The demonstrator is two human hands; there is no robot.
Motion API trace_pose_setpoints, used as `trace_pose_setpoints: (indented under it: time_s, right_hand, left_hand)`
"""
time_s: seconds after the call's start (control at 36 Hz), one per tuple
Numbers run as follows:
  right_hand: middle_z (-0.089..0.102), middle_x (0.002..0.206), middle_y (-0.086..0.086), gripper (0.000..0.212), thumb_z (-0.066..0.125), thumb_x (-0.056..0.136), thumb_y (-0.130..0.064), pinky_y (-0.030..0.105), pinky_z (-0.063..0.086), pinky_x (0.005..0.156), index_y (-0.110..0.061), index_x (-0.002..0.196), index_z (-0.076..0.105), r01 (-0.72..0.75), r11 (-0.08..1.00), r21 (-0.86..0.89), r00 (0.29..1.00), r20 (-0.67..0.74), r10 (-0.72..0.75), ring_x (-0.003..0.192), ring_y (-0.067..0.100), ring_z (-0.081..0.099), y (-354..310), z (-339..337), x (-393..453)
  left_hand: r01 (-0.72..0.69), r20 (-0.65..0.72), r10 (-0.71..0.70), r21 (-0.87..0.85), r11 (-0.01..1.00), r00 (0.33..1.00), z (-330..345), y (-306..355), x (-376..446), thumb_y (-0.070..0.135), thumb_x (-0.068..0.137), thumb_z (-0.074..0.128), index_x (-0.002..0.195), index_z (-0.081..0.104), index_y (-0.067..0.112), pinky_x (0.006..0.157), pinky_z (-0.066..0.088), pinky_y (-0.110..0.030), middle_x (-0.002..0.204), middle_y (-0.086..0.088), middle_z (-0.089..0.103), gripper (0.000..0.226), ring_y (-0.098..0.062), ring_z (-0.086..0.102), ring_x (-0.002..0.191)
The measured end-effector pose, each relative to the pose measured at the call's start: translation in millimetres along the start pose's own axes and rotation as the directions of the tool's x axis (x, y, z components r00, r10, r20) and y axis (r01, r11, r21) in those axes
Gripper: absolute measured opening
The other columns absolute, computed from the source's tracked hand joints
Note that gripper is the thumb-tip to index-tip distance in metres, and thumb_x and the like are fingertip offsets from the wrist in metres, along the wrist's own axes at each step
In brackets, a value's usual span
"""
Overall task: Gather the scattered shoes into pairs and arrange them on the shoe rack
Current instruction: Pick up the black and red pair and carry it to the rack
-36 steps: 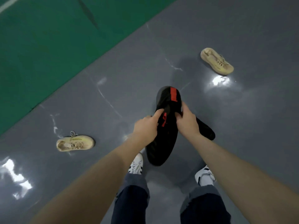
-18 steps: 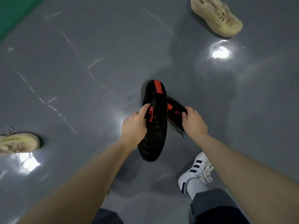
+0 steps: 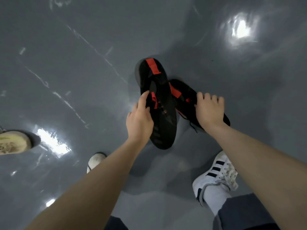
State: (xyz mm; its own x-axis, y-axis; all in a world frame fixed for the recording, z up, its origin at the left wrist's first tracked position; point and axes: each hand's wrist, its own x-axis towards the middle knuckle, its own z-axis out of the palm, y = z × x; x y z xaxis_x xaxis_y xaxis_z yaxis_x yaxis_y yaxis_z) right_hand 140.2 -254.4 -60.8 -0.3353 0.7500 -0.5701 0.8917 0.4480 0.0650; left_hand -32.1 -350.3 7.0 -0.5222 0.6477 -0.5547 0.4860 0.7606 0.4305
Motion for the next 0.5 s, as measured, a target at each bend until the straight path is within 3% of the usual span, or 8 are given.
trace_pose_setpoints:
  time_s: [0.06, 0.11, 0.33, 0.5]
  right_hand:
    - [0.062, 0.071, 0.013, 0.020, 0.067, 0.073, 0.002, 0.036, 0.039, 0.064, -0.004, 0.091, 0.059, 0.037, 0.997, -0.060, 0.997, -0.067, -0.042, 0.063, 0.030, 0.057, 0.7, -4.7, -2.6]
    - [0.060, 0.066, 0.013, 0.021, 0.065, 0.068, 0.008, 0.034, 0.035, 0.060, -0.004, 0.083, 0.059, 0.074, 0.995, -0.068, 0.993, -0.084, -0.080, 0.058, 0.030, 0.056, 1.7, -10.0, -7.1]
    - [0.061, 0.097, 0.014, 0.024, 0.042, 0.086, 0.007, 0.033, 0.032, 0.058, -0.003, 0.103, 0.055, 0.041, 0.997, 0.058, 0.999, -0.022, -0.040, 0.090, 0.034, 0.056, -4.8, -57.8, -41.8]
    - [0.062, 0.092, 0.013, 0.019, 0.041, 0.088, 0.006, 0.026, 0.015, 0.047, -0.004, 0.094, 0.056, -0.089, 0.967, 0.239, 0.995, -0.011, 0.095, 0.081, 0.030, 0.057, -2.0, -100.9, -75.9]
  left_hand:
    - [-0.005, -0.012, 0.005, -0.004, 1.000, 1.000, -1.2, 1.2, -2.6, 0.011, 0.098, 0.038, 0.143, 0.031, 0.030, 0.090, 0.047, -0.044, 0.123, -0.003, 0.057, 0.049, -0.026, 0.057, 0.099]
    - [-0.005, -0.010, 0.005, 0.005, 1.000, 1.000, -4.5, 3.5, -5.7, 0.011, 0.099, 0.038, 0.143, 0.031, 0.030, 0.089, 0.046, -0.043, 0.121, -0.005, 0.058, 0.049, -0.027, 0.057, 0.098]
    - [0.001, 0.031, -0.006, 0.153, 0.988, 0.999, -44.3, 23.0, -16.4, 0.008, 0.098, 0.032, 0.145, 0.027, 0.030, 0.083, 0.044, -0.042, 0.110, -0.009, 0.056, 0.052, -0.033, 0.053, 0.086]
    - [-0.085, 0.044, 0.077, 0.220, 0.972, 0.996, -84.5, 49.8, -37.0, 0.002, 0.096, 0.035, 0.146, 0.026, 0.025, 0.076, 0.034, -0.033, 0.110, -0.014, 0.056, 0.056, -0.034, 0.051, 0.083]
